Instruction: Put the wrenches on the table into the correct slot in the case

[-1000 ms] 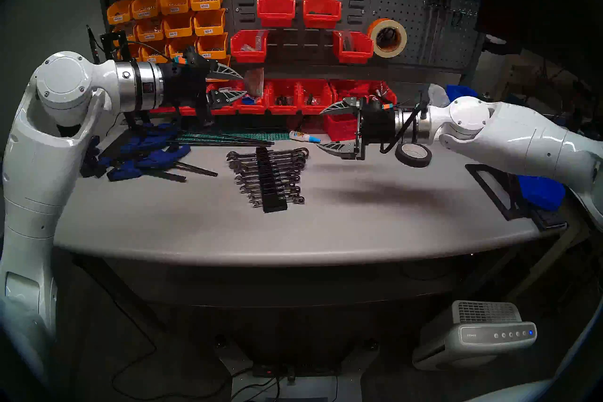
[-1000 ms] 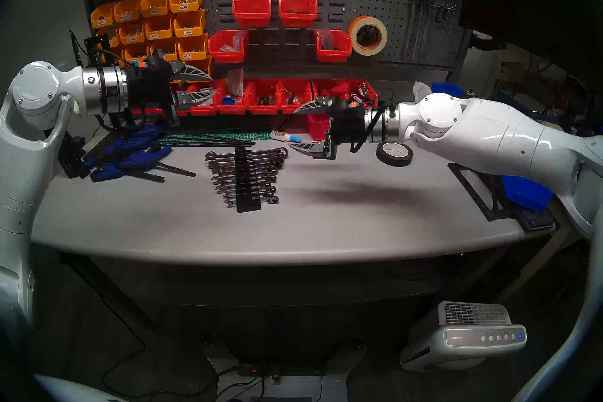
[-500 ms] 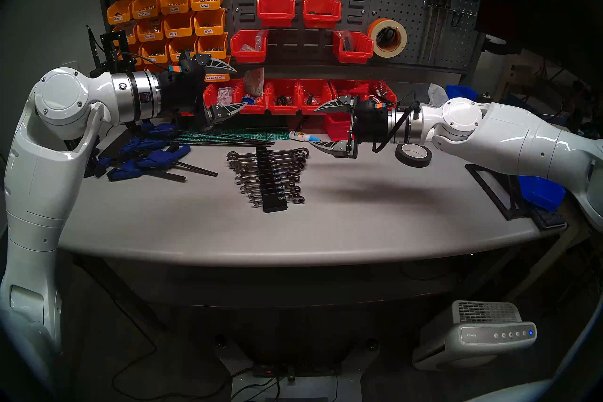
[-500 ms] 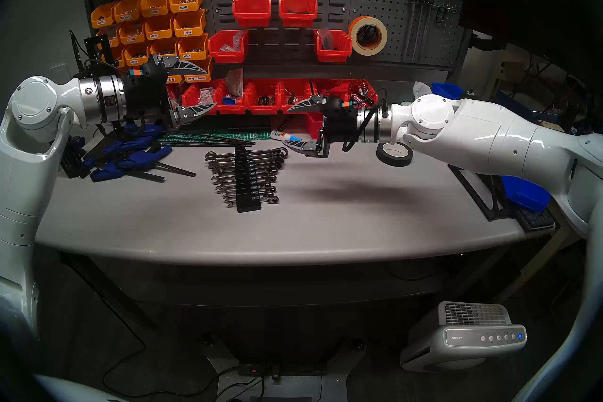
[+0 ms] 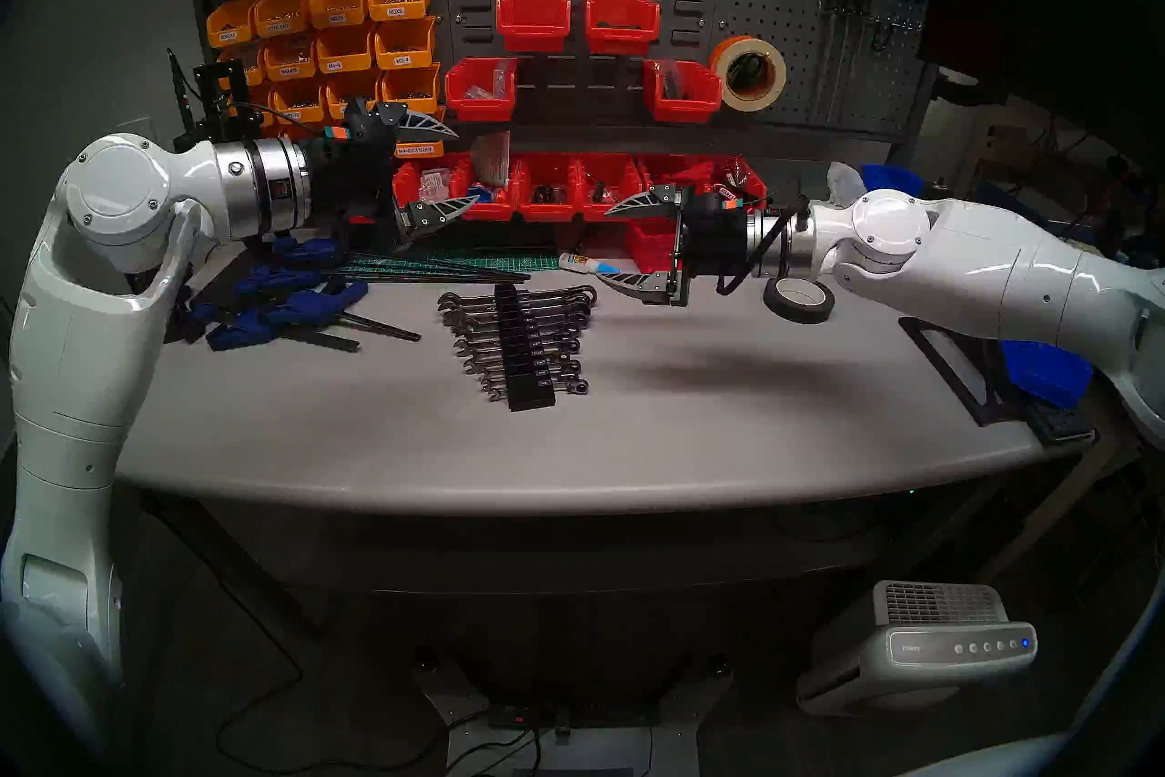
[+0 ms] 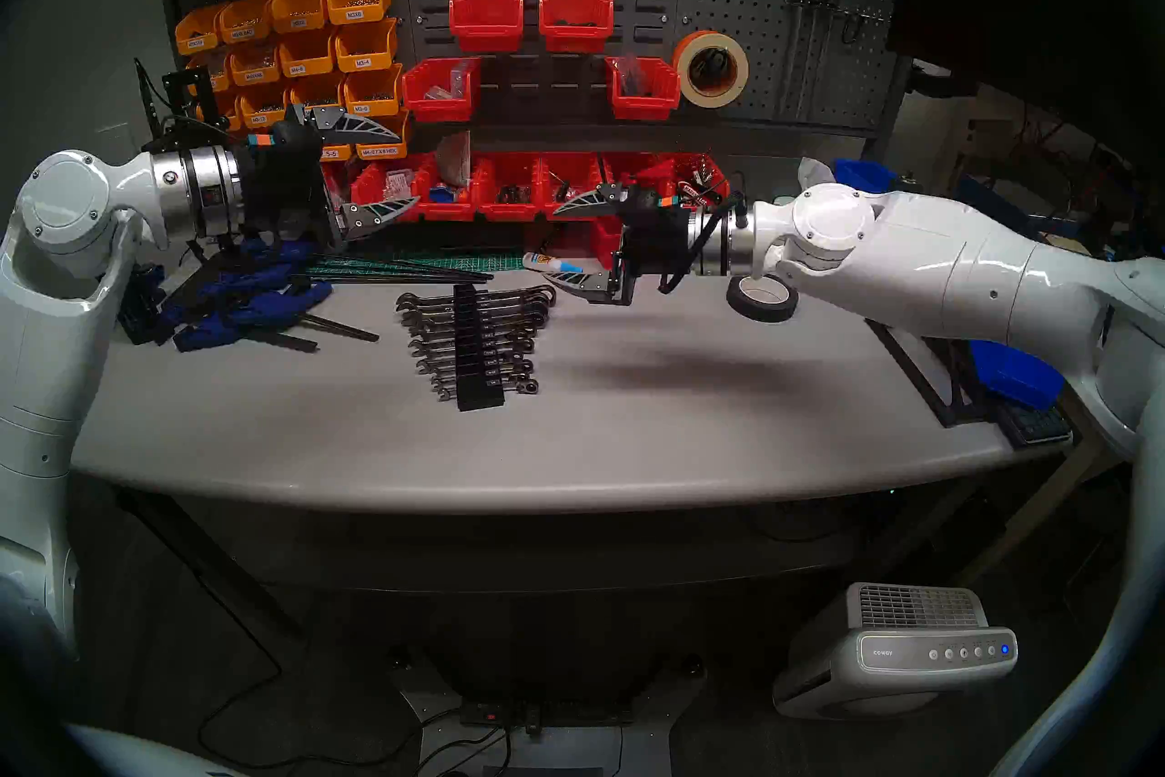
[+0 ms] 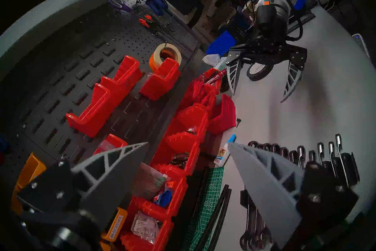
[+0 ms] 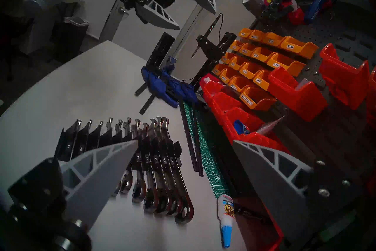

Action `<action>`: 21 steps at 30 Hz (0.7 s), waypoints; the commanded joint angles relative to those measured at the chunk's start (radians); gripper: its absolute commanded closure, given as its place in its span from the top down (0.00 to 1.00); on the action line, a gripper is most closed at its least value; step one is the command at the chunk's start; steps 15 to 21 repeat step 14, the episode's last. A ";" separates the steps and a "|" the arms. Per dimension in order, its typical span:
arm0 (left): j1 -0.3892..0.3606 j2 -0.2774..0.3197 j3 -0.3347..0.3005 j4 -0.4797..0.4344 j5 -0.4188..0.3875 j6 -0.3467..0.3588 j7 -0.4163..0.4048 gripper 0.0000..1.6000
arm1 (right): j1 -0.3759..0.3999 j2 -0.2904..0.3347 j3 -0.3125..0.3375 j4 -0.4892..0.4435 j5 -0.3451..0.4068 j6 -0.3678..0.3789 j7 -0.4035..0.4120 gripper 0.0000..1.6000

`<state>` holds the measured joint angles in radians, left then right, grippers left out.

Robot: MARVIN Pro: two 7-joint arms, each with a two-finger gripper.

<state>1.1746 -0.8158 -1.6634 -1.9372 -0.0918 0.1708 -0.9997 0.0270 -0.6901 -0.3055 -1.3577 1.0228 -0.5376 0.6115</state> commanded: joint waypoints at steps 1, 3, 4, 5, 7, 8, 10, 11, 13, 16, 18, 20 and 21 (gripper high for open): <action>-0.024 0.004 -0.023 -0.012 -0.002 -0.002 0.010 0.89 | 0.028 0.004 0.027 -0.003 0.009 -0.010 -0.011 1.00; -0.024 0.004 -0.023 -0.012 -0.002 -0.002 0.010 0.89 | 0.028 0.004 0.027 -0.003 0.009 -0.010 -0.011 1.00; -0.024 0.004 -0.023 -0.012 -0.002 -0.002 0.010 0.89 | 0.028 0.004 0.027 -0.003 0.009 -0.010 -0.011 1.00; -0.024 0.004 -0.023 -0.012 -0.002 -0.002 0.010 0.89 | 0.028 0.004 0.027 -0.003 0.009 -0.010 -0.011 1.00; -0.024 0.003 -0.023 -0.012 -0.001 -0.002 0.010 0.89 | 0.028 0.004 0.027 -0.003 0.009 -0.010 -0.011 1.00; -0.024 0.003 -0.023 -0.012 -0.001 -0.002 0.010 0.89 | 0.028 0.004 0.027 -0.003 0.009 -0.010 -0.011 1.00; -0.024 0.003 -0.023 -0.012 -0.001 -0.002 0.010 0.89 | 0.028 0.004 0.027 -0.003 0.009 -0.010 -0.012 1.00; -0.024 0.003 -0.023 -0.012 -0.001 -0.002 0.010 0.89 | 0.028 0.004 0.027 -0.003 0.009 -0.010 -0.012 1.00; -0.024 0.003 -0.023 -0.012 -0.001 -0.002 0.010 0.89 | 0.029 0.004 0.027 -0.003 0.009 -0.010 -0.012 1.00; -0.024 0.003 -0.023 -0.012 -0.001 -0.002 0.010 0.89 | 0.029 0.004 0.027 -0.003 0.009 -0.010 -0.012 1.00; -0.024 0.003 -0.023 -0.012 -0.001 -0.002 0.010 0.89 | 0.029 0.004 0.027 -0.003 0.009 -0.010 -0.012 1.00; -0.024 0.003 -0.023 -0.012 -0.001 -0.002 0.010 0.89 | 0.029 0.004 0.027 -0.003 0.009 -0.010 -0.012 1.00; -0.024 0.003 -0.023 -0.012 -0.001 -0.002 0.010 0.89 | 0.029 0.004 0.027 -0.003 0.009 -0.010 -0.012 1.00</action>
